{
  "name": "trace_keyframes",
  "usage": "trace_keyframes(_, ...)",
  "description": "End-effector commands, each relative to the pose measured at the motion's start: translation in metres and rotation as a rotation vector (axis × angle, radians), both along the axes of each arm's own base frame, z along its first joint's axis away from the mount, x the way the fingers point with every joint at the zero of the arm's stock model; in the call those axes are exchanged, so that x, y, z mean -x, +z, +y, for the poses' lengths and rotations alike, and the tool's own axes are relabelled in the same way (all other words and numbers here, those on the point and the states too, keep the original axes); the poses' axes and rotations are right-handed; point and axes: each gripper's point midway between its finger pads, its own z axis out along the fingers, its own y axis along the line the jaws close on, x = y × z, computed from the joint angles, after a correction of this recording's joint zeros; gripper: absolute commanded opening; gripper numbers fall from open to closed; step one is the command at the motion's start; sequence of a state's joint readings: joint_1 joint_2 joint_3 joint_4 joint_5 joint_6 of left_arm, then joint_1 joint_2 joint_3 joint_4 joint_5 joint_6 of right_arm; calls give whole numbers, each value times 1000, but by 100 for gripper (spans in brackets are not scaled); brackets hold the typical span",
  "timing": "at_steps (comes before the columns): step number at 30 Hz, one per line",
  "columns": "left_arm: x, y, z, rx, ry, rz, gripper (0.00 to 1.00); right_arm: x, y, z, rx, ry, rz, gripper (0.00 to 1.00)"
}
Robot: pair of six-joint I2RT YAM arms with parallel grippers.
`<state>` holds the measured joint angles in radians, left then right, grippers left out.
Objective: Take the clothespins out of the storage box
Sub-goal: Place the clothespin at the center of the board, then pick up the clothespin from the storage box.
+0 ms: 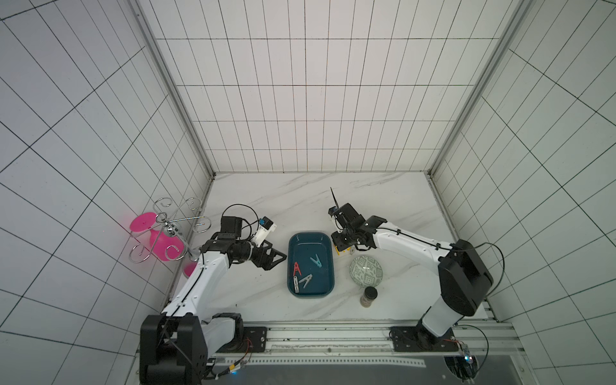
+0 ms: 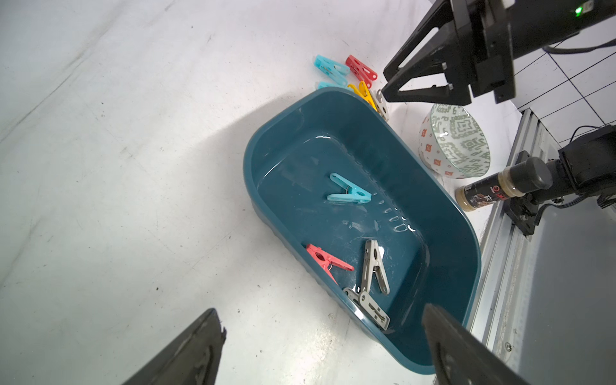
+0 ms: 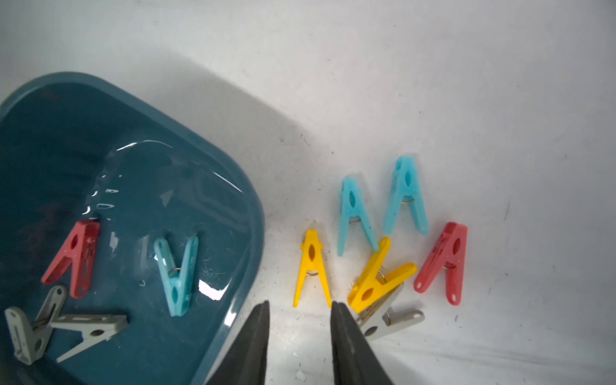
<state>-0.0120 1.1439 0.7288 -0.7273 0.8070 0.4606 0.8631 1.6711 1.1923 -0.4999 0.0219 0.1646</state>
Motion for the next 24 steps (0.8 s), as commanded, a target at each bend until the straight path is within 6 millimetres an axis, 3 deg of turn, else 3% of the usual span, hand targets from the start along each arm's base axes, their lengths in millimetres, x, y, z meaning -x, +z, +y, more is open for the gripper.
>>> trace_keyframes(1, 1, 7, -2, 11, -17, -26, 95, 21, 16, 20, 32, 107, -4, 35)
trace_keyframes(9, 0, 7, -1, 9, -14, -30, 95, 42, -3, 45, 146, 177, 8, 36)
trace_keyframes(24, -1, 4, -1, 6, -9, -26, 95, 48, -46, 61, 291, 107, 53, 42)
